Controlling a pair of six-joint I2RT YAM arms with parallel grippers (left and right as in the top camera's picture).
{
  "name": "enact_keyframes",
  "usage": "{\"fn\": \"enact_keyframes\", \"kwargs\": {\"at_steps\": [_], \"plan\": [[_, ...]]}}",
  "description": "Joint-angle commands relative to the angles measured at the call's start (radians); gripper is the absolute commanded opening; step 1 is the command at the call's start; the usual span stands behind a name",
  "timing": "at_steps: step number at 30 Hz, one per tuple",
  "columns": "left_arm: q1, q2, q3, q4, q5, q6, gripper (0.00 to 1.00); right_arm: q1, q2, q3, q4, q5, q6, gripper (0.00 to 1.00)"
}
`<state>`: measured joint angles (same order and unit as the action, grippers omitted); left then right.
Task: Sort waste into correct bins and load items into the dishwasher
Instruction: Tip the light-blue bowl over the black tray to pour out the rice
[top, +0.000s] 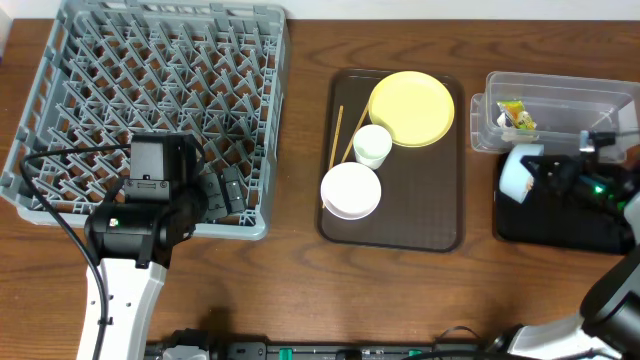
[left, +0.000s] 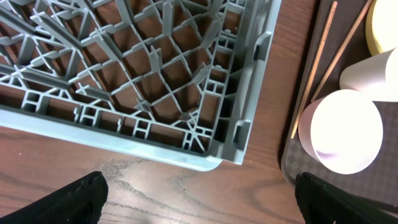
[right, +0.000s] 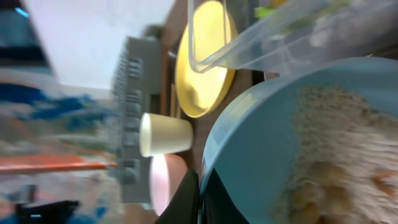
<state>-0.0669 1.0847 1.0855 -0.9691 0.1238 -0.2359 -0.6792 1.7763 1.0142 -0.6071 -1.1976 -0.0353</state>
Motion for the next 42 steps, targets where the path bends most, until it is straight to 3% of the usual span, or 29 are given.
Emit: {"fn": "enact_keyframes", "kwargs": {"at_steps": [1, 5, 28, 42], "plan": [[0.005, -0.002, 0.018, -0.003, -0.013, 0.002, 0.99, -0.054, 0.057, 0.021, 0.004, -0.208, -0.026, 0.01], [0.005, -0.002, 0.018, -0.003, -0.013, 0.002, 0.99, -0.114, 0.119, 0.021, 0.04, -0.362, -0.018, 0.01], [0.005, -0.002, 0.018, -0.003, -0.013, 0.002, 0.99, -0.348, 0.131, 0.021, 0.098, -0.362, 0.17, 0.01], [0.005, -0.002, 0.018, -0.003, -0.013, 0.002, 0.99, -0.203, 0.131, 0.021, 0.091, -0.363, 0.181, 0.01]]}}
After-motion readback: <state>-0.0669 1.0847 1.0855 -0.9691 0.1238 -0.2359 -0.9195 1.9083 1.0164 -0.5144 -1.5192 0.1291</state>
